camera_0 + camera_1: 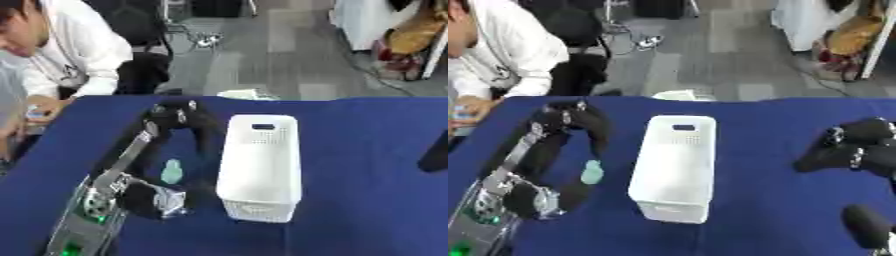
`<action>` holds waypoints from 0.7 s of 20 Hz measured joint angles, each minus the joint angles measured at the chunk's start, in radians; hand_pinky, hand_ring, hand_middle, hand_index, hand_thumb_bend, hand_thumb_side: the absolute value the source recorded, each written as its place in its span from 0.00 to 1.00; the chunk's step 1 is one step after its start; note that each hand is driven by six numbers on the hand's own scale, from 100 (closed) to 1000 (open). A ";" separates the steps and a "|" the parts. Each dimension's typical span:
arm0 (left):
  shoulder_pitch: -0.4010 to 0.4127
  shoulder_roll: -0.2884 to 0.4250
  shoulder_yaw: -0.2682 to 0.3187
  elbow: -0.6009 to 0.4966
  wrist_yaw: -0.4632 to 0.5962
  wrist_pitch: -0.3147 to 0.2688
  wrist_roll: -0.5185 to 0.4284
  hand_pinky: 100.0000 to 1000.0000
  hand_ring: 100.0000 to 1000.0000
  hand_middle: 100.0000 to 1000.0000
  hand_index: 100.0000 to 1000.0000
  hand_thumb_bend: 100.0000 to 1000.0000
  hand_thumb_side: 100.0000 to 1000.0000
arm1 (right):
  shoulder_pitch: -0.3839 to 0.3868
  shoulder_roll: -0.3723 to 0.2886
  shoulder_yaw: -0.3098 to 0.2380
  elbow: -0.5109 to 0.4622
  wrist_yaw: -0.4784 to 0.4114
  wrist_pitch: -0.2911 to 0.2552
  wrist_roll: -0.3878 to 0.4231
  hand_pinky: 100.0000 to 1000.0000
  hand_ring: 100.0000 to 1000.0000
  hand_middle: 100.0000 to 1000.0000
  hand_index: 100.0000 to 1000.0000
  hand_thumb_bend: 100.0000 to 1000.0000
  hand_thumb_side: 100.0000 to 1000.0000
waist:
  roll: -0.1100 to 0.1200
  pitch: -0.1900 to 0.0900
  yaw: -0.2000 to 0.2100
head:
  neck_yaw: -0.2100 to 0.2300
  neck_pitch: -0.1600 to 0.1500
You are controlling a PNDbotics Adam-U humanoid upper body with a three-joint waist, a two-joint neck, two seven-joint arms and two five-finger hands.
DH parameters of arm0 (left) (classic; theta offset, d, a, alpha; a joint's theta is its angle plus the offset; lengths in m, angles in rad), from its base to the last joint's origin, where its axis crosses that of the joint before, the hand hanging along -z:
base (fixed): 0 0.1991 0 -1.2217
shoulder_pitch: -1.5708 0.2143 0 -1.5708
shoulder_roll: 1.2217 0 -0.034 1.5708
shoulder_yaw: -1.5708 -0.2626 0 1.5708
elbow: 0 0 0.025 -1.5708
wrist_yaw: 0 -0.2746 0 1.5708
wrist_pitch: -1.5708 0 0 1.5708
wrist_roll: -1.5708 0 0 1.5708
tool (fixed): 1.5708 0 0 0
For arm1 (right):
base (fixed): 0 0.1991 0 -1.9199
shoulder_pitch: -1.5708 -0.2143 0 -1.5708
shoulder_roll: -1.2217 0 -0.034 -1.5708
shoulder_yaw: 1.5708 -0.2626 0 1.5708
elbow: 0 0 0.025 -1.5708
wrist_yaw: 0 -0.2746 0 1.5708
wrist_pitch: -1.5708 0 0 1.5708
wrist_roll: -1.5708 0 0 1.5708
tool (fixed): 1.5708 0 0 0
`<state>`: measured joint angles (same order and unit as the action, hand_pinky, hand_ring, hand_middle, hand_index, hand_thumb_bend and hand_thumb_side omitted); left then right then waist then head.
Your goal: Pick up objects on the table and place them in the box.
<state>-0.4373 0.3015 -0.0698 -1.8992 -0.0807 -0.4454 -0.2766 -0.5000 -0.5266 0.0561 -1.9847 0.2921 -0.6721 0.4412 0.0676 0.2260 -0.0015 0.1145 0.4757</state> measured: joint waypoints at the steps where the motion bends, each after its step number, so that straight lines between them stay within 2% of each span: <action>1: 0.000 0.000 0.001 0.000 0.000 0.000 -0.001 0.37 0.27 0.53 0.67 0.48 0.52 | 0.000 0.000 0.000 0.000 0.000 0.001 0.001 0.04 0.38 0.48 0.72 0.06 1.00 | 0.000 0.000 0.000 | 0.000 0.000; 5: 0.000 0.000 0.011 0.000 -0.016 0.001 -0.003 0.41 0.30 0.55 0.68 0.51 0.51 | 0.000 0.000 -0.001 0.000 0.002 0.002 0.002 0.05 0.40 0.49 0.71 0.05 1.00 | 0.000 0.000 0.000 | 0.000 0.000; 8: 0.001 0.000 0.049 0.000 -0.087 0.017 0.017 0.47 0.35 0.58 0.70 0.53 0.53 | 0.000 0.000 -0.022 0.000 0.014 -0.003 -0.003 0.05 0.41 0.48 0.68 0.04 1.00 | 0.002 0.000 0.001 | 0.000 0.000; 11: 0.003 0.001 0.099 0.005 -0.219 0.084 0.071 0.56 0.46 0.68 0.79 0.55 0.58 | 0.001 0.000 -0.042 0.000 0.032 -0.016 -0.017 0.05 0.40 0.46 0.68 0.03 1.00 | 0.007 -0.001 0.004 | -0.001 0.000; 12: 0.003 0.004 0.112 0.011 -0.275 0.120 0.088 0.65 0.53 0.74 0.85 0.51 0.56 | 0.003 0.000 -0.045 0.000 0.039 -0.019 -0.022 0.05 0.39 0.46 0.67 0.03 1.00 | 0.011 -0.004 0.005 | -0.001 0.000; 13: 0.002 0.014 0.120 0.022 -0.338 0.158 0.098 0.68 0.56 0.77 0.87 0.57 0.63 | 0.009 0.000 -0.047 0.000 0.046 -0.021 -0.025 0.05 0.39 0.46 0.67 0.02 1.00 | 0.016 -0.009 0.008 | -0.002 0.000; 14: 0.000 0.027 0.125 0.035 -0.404 0.196 0.100 0.76 0.67 0.84 0.93 0.57 0.69 | 0.013 0.000 -0.048 0.000 0.052 -0.023 -0.027 0.05 0.39 0.45 0.67 0.02 1.00 | 0.020 -0.014 0.011 | -0.003 0.000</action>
<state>-0.4373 0.3285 0.0551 -1.8646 -0.4849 -0.2492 -0.1768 -0.4875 -0.5269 0.0084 -1.9846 0.3445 -0.6952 0.4144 0.0876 0.2122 0.0091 0.1111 0.4756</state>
